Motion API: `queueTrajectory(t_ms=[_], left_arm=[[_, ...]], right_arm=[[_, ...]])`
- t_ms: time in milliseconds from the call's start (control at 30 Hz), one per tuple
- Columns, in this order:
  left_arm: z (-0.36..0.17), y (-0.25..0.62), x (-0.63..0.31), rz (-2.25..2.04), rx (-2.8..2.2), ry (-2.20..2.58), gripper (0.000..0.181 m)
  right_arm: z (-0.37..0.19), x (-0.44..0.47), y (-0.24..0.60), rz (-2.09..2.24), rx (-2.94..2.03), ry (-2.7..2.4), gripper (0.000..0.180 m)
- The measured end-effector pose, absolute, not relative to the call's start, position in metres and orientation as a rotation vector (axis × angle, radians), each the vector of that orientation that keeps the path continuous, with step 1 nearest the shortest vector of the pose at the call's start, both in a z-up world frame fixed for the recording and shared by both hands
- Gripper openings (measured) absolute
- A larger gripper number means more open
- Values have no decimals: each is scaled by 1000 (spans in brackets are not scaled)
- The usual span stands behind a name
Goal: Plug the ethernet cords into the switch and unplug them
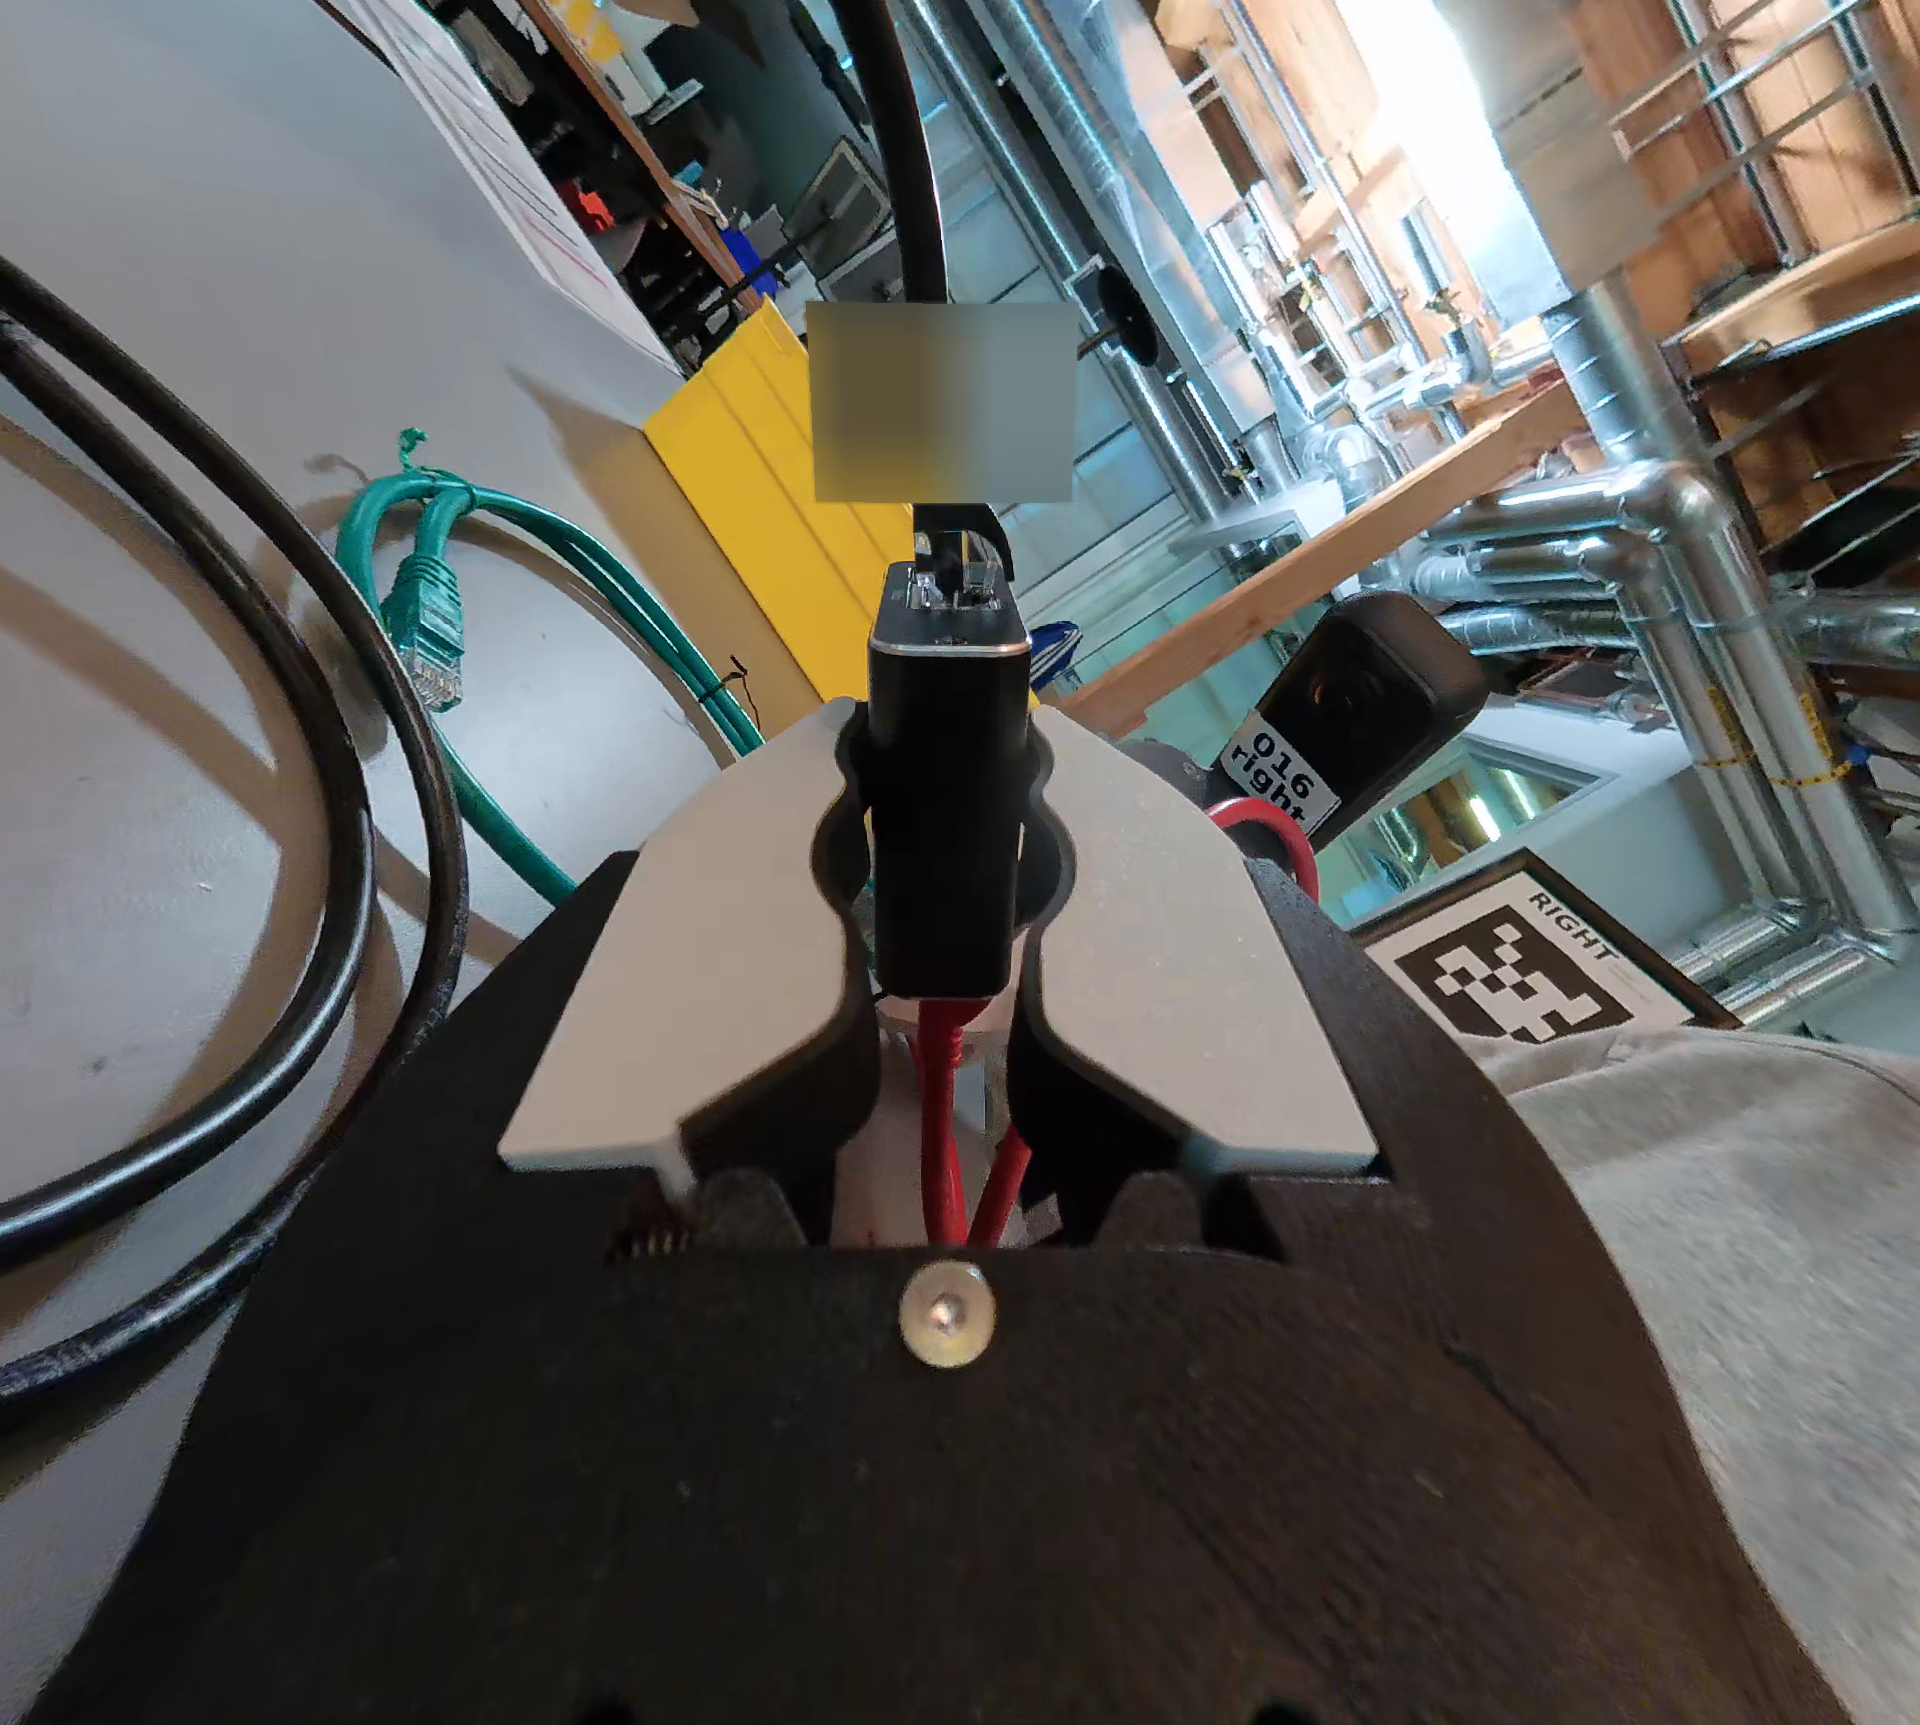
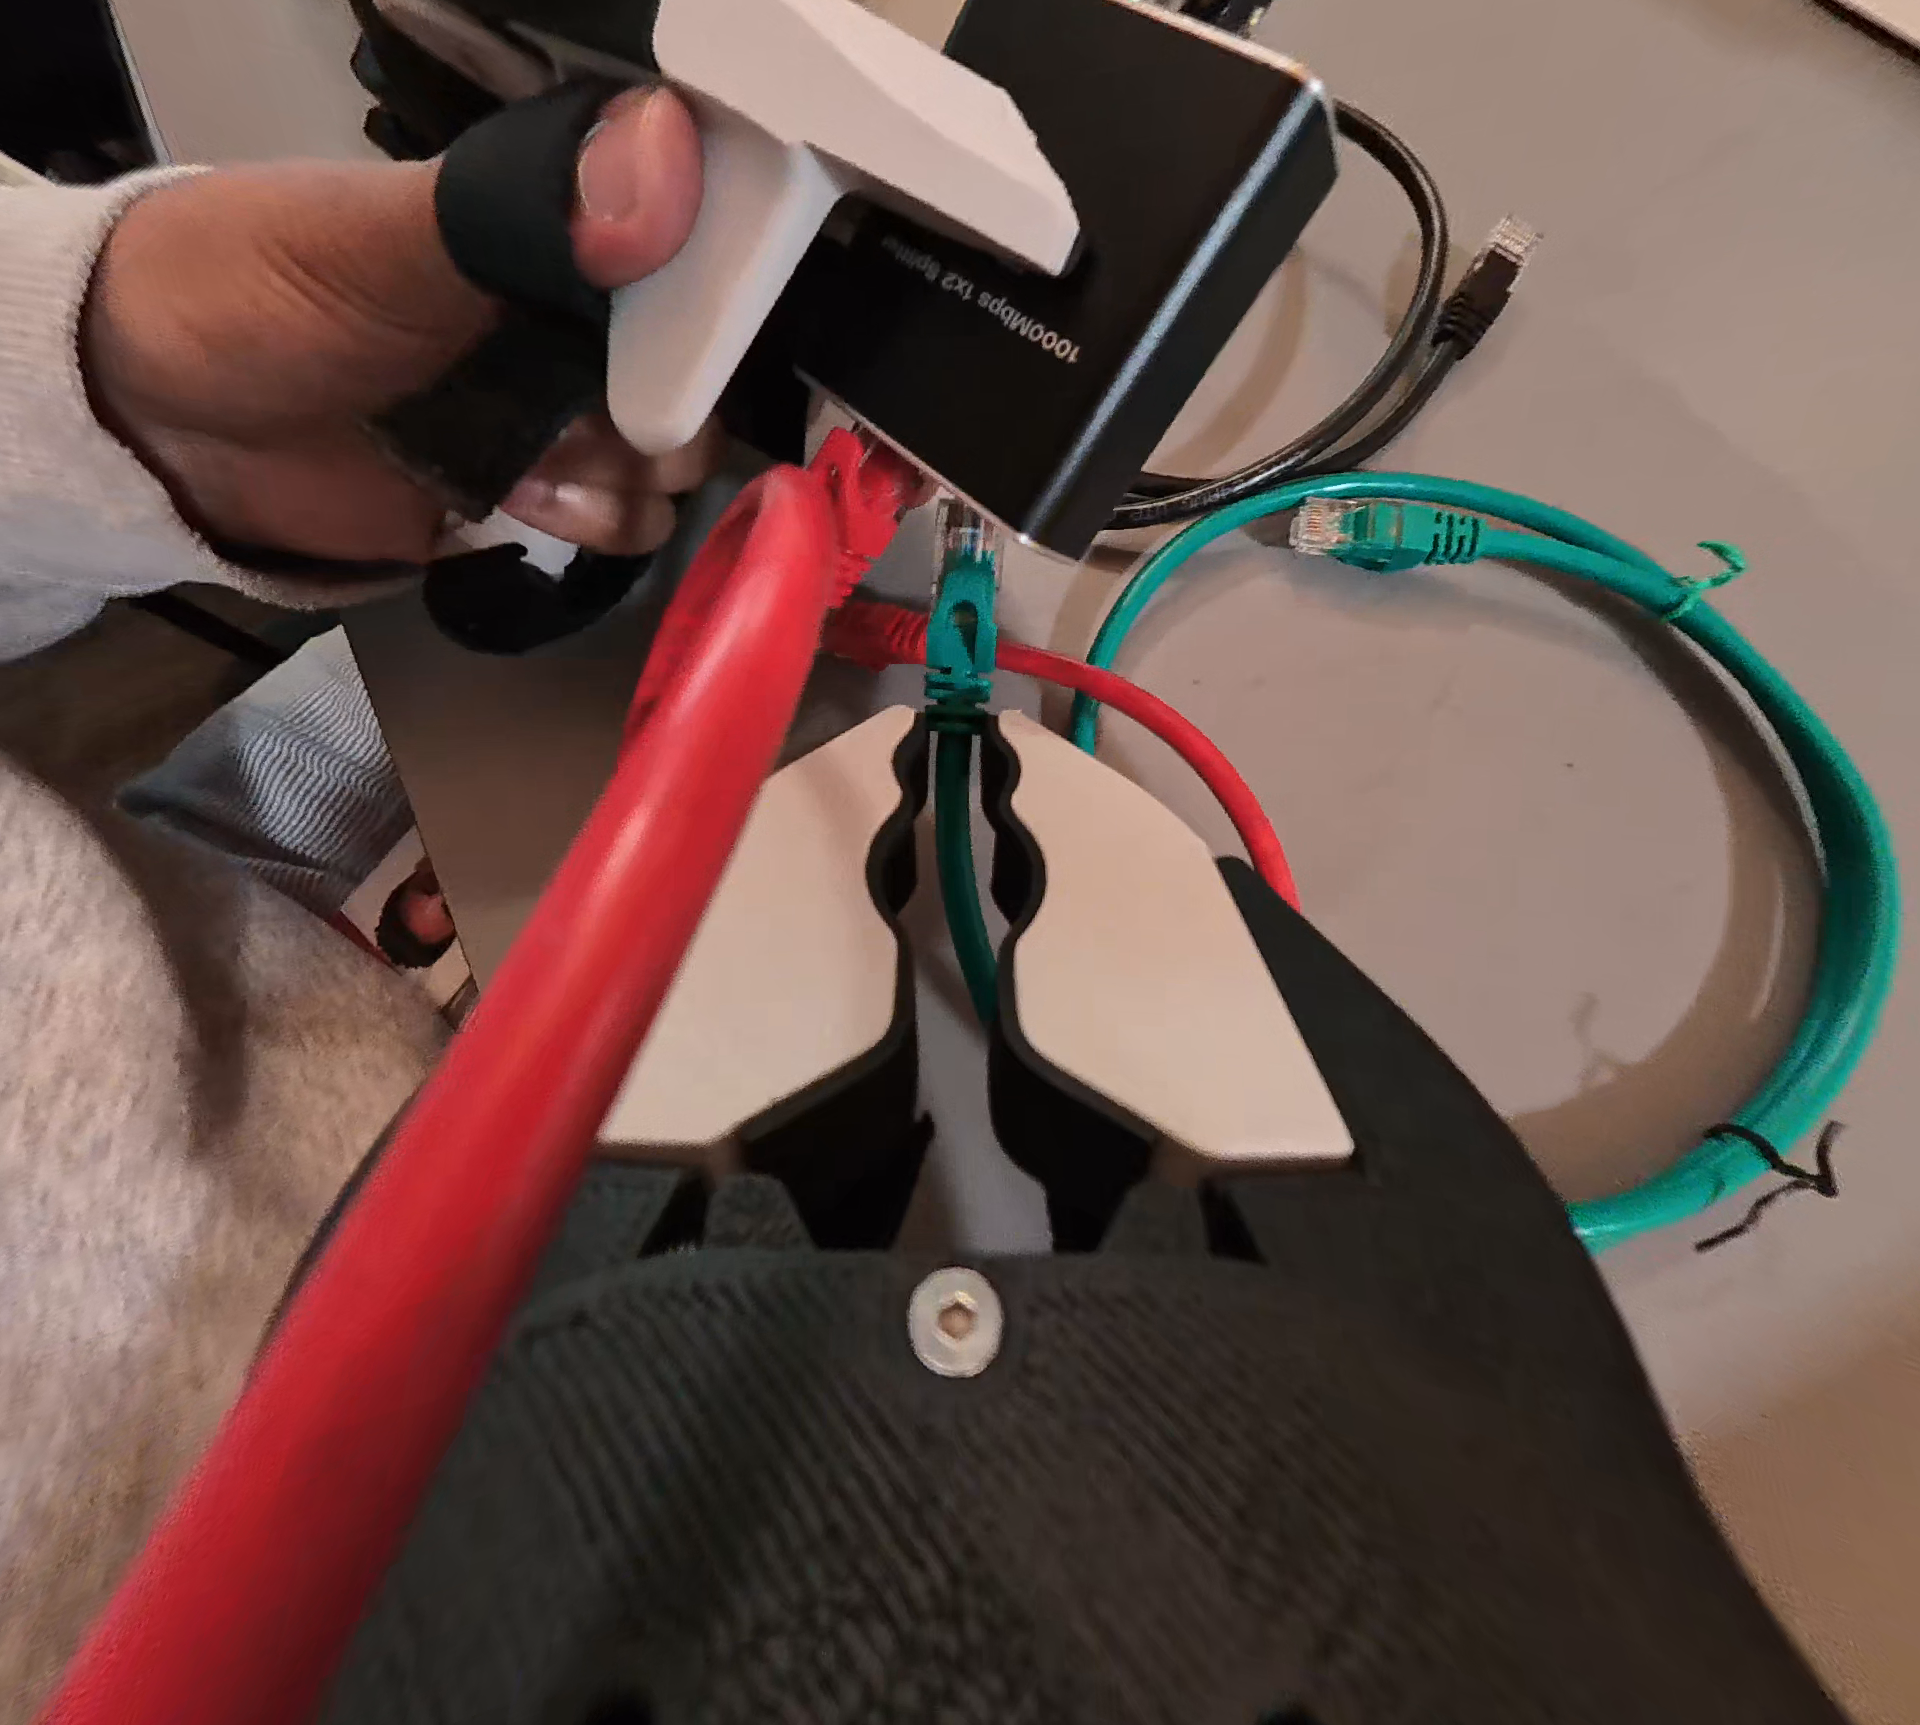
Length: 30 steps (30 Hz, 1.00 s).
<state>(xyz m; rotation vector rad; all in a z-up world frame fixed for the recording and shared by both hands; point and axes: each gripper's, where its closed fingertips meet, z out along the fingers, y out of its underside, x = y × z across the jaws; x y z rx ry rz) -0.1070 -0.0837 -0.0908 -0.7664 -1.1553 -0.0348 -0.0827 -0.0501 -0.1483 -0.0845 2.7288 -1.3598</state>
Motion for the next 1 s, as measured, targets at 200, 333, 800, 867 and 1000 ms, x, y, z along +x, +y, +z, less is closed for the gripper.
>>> queueTrajectory(t_ms=[200, 333, 800, 867, 1000], left_arm=[[-92, -95, -108, -2, -714, -1174, 24], [-96, -97, -109, -24, -688, -1182, 24], [-97, -90, -109, -82, -707, -1164, 24], [-95, -94, -108, -80, -686, -1160, 24], [-77, -127, -104, -62, -527, -1106, 24]], right_arm=[[-142, -86, -50, -1396, -45, 2705, 9], [-141, -84, -51, -1404, -52, 2709, 9], [-140, -96, -51, -1484, -22, 2736, 9], [-143, -92, -51, -1462, -111, 2747, 9], [-160, -102, -42, -1332, -322, 2971, 9]])
